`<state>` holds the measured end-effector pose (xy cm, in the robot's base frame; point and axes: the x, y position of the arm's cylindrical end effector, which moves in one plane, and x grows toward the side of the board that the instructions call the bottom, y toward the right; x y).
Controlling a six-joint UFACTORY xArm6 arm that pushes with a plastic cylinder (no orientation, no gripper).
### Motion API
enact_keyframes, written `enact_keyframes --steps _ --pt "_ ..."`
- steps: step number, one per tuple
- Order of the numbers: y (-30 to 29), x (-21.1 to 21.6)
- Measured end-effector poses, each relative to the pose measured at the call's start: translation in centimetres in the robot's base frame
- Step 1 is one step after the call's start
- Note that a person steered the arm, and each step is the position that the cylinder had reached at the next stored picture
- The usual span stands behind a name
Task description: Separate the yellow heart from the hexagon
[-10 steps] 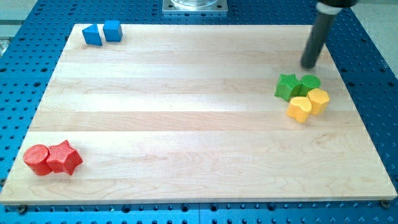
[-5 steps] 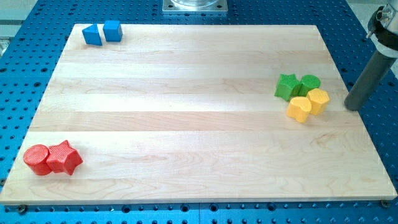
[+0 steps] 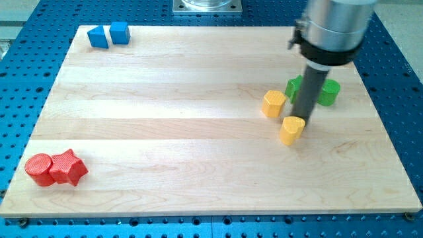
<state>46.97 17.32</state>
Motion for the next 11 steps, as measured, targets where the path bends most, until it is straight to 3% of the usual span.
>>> enact_keyframes --steps 1,2,3,5,8,11 --pt "1.9 2.1" --pt "-5.7 5.5" --pt "-10.8 6.1" --pt "-5.9 8.0" --pt "-0.9 2.7" --pt "-14.6 2.4"
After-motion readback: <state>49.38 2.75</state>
